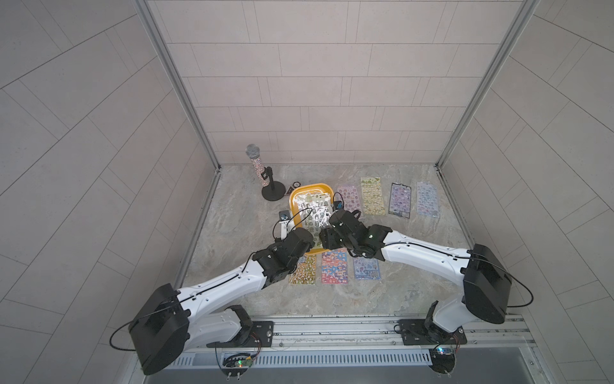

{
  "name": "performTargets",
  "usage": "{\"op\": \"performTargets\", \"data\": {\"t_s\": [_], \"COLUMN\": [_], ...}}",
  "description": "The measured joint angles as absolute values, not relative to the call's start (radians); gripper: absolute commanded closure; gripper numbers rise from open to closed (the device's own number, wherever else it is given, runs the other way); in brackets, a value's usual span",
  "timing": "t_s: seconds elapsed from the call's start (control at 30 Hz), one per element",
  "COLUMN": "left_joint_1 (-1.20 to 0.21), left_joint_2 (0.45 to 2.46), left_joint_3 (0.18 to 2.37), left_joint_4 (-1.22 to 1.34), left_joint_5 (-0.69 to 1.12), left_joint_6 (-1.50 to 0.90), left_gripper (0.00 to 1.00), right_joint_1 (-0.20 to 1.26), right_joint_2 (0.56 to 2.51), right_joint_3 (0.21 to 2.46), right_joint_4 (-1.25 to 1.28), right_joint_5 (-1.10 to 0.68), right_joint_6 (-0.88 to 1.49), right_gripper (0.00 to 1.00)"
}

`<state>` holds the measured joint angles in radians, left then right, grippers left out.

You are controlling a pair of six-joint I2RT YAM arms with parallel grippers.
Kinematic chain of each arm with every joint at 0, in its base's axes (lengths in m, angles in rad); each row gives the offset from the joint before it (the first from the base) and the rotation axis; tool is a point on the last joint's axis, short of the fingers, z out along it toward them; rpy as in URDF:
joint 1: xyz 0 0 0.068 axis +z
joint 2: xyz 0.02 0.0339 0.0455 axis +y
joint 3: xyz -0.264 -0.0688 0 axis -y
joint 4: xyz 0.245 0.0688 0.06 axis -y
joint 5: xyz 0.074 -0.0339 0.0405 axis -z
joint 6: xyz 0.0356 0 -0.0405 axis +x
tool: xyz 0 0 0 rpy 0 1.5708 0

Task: Take the stickers out of the storage box
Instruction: Pick up the sticker from the storage box.

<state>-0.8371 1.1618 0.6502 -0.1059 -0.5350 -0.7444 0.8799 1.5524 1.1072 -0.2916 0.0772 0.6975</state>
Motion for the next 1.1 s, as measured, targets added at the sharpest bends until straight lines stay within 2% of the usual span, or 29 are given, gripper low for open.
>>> {"op": "performTargets", "data": {"t_s": [0.37,0.5,0.73,0.9,1.0,1.1], "left_joint_1": [-0.837,-0.837,-0.837,-0.837,-0.837,-0.837], "left_joint_2": [1.161,1.161,1.161,1.161,1.161,1.161], "left_joint_3": [0.650,0.650,0.650,0.650,0.650,0.650], "left_joint_4": [-0.106,-0.106,-0.105,-0.105,-0.105,-0.105], "left_joint_5": [-0.523,-0.521,-0.520,-0.519,-0.519,-0.520], "left_joint_6": [-0.745,-0.745,-0.748,-0.750,-0.751,-0.752], "left_gripper": [1.00,1.00,1.00,1.00,1.00,1.00], "right_joint_1": [0.876,0.873,0.865,0.864,0.864,0.864], "right_joint_2": [1.599,1.630,1.631,1.612,1.594,1.561], "right_joint_3": [1.131,1.135,1.131,1.108,1.094,1.081], "right_joint_4": [-0.296,-0.296,-0.266,-0.242,-0.238,-0.237], "right_joint_5": [0.080,0.063,0.028,0.015,0.007,0.002], "right_joint_6": [0.685,0.685,0.671,0.659,0.657,0.655], "right_gripper": [0.25,0.29,0.57,0.82,0.90,0.93]}}
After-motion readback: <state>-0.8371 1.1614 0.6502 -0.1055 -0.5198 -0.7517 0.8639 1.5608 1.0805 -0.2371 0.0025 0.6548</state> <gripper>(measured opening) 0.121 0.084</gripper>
